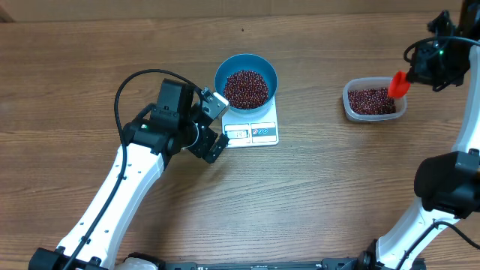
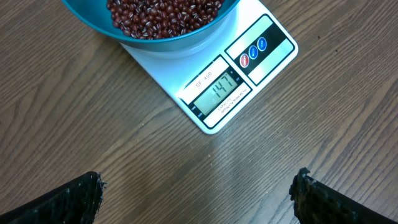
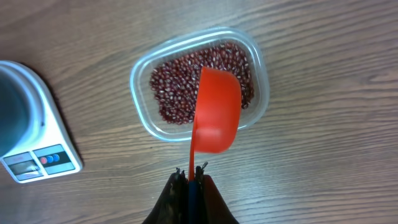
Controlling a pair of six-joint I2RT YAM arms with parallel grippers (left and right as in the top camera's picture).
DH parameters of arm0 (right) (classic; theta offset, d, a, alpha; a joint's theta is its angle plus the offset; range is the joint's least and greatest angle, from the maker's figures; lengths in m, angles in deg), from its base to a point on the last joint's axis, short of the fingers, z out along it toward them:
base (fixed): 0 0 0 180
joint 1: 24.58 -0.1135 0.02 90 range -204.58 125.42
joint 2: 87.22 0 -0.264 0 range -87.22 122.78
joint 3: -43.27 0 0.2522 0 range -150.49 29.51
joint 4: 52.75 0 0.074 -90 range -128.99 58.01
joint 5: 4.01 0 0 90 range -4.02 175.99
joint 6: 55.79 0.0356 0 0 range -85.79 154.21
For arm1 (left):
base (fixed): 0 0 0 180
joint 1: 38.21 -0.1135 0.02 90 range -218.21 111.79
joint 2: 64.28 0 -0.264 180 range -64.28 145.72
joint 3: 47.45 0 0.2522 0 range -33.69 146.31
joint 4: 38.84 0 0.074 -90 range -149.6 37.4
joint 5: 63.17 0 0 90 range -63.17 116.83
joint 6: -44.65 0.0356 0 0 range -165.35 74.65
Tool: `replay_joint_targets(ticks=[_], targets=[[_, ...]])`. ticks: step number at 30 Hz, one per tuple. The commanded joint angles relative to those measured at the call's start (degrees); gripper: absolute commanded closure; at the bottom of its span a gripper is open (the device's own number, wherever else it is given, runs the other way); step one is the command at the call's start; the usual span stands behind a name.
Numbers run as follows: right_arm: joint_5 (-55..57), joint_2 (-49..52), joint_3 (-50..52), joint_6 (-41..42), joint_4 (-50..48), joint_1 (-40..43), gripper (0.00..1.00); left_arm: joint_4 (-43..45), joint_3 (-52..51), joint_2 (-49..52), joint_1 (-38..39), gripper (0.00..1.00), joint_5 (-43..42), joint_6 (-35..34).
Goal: Scoop item into bowl and weigh 150g on scale
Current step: 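Return the scoop right to the bean tub and dig in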
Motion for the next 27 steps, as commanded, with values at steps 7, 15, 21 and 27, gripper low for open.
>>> replay_joint_targets(ticks=[7, 15, 21, 27], targets=[[0.35, 2.82, 4.74, -0.2, -3.5, -0.98, 0.96, 0.11, -0.15, -1.2, -0.28, 0.0, -0.22, -0.55], [0.35, 3.74, 4.74, -0.24, -4.72, -2.12, 0.96, 0.11, -0.15, -1.2, -0.28, 0.0, -0.24, -0.57], [0.33, 5.18, 4.74, -0.46, -4.17, -2.29, 0.96, 0.09, -0.15, -1.2, -0.28, 0.0, -0.22, -0.57], [-0.92, 6.69, 4.74, -2.29, -4.37, -2.47, 0.96, 0.11, -0.15, -1.2, -0.28, 0.01, -0.24, -0.57]])
